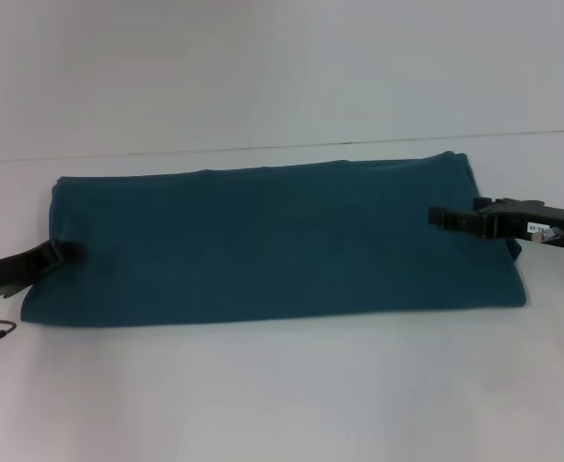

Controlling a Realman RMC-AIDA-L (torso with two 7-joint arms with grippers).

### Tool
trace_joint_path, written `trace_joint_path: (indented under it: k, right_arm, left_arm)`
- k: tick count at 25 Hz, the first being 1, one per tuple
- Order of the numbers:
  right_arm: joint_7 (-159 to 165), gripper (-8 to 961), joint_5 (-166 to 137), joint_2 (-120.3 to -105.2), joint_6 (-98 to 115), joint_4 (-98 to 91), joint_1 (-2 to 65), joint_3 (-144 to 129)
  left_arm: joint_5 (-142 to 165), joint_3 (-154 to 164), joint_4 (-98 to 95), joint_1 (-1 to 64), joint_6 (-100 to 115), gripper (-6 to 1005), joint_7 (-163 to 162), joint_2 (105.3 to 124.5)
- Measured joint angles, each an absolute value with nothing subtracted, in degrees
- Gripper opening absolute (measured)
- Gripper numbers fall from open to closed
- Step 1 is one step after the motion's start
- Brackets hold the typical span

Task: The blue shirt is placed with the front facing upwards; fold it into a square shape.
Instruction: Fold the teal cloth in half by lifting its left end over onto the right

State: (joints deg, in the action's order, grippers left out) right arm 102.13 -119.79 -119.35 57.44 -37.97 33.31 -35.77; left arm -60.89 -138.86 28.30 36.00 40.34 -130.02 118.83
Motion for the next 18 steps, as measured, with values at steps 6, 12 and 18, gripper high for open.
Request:
trace_joint_path:
  k: [6, 12, 18]
  right_arm:
    - [102.1, 930, -119.8, -119.35, 57.4, -38.0, 33.3, -35.8]
    - [102.1, 930, -119.8, -119.36, 57.4, -37.9, 33.2, -35.9]
    - [102.1, 929, -119.8, -119.43, 57.3, -37.3, 33.5, -37.0]
  left_arm:
    - [-60.7, -138.9, 28.7, 36.0, 40.4, 348, -129.6, 118.83]
    - [-60.7, -138.9, 29.5, 36.0, 40.7, 109, -128.5, 119.09]
    - [-60.9, -138.9, 31.0, 35.3, 42.1, 55, -128.1, 119.39]
